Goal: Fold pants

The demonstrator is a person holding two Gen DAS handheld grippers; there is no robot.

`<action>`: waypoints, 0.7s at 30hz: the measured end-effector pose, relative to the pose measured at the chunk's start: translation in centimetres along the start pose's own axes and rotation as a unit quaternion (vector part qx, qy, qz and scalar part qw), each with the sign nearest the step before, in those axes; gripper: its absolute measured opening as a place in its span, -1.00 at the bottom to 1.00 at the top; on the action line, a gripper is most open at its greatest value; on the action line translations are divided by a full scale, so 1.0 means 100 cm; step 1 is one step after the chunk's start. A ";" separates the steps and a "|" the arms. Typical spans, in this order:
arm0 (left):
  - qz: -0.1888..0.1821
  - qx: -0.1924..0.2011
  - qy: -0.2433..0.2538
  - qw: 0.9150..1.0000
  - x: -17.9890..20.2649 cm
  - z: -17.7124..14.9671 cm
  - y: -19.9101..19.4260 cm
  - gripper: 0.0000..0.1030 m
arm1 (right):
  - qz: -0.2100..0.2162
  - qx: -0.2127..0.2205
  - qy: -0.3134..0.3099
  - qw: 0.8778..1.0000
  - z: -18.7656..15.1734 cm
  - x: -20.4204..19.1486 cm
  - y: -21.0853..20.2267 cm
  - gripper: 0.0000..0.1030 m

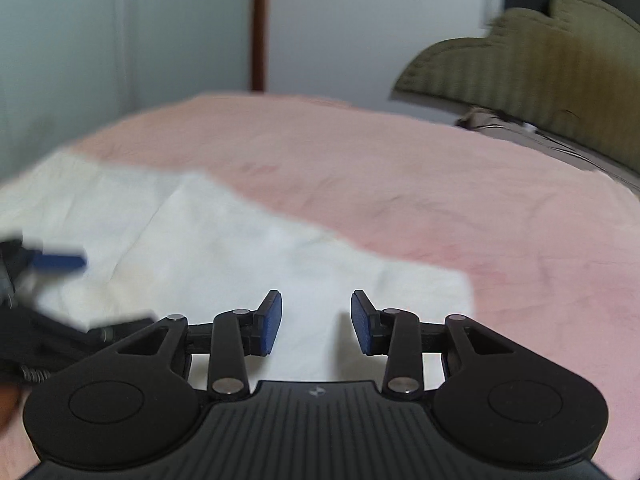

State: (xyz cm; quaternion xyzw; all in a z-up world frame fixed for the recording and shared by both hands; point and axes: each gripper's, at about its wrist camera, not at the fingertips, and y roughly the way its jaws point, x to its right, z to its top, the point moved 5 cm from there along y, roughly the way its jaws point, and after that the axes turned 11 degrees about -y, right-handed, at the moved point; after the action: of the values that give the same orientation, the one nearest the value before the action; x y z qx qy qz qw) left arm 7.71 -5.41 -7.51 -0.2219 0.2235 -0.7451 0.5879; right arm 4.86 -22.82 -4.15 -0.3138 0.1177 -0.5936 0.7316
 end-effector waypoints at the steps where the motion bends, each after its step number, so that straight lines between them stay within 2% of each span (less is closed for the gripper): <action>1: 0.002 0.006 0.010 1.000 -0.001 0.001 -0.006 0.89 | -0.008 -0.019 -0.023 1.000 -0.004 -0.006 0.009 -0.19; 4: 0.013 0.032 0.021 0.999 -0.017 0.007 -0.027 0.90 | -0.026 -0.016 0.000 1.000 0.000 -0.007 0.011 -0.14; 6: 0.026 0.039 0.000 0.999 -0.037 0.013 -0.042 0.91 | -0.030 0.014 -0.011 0.999 0.010 -0.020 0.000 -0.14; 9: 0.038 0.031 -0.057 0.997 -0.081 0.022 -0.059 0.91 | 0.005 0.067 -0.050 0.996 0.032 -0.062 -0.019 -0.14; 12: 0.071 0.023 -0.116 0.990 -0.132 0.024 -0.073 0.90 | 0.051 0.109 -0.101 0.988 0.052 -0.114 -0.031 -0.14; 15: 0.094 0.017 -0.185 0.978 -0.184 0.023 -0.089 0.89 | 0.095 0.135 -0.156 0.974 0.065 -0.172 -0.036 -0.14; 17: 0.098 0.011 -0.238 0.966 -0.219 0.021 -0.099 0.89 | 0.118 0.142 -0.193 0.964 0.068 -0.206 -0.035 -0.14; 19: 0.093 0.004 -0.287 0.953 -0.248 0.018 -0.106 0.89 | 0.126 0.139 -0.239 0.953 0.066 -0.238 -0.031 -0.14; 21: 0.079 -0.008 -0.333 0.940 -0.271 0.014 -0.108 0.88 | 0.117 0.132 -0.297 0.938 0.059 -0.267 -0.024 -0.14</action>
State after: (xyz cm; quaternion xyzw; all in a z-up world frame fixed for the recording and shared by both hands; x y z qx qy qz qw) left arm 5.86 23.18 -1.76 -0.4436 0.0377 -0.5784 0.6836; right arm -0.98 3.99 -3.50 -0.3601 -0.1485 -0.3939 0.8325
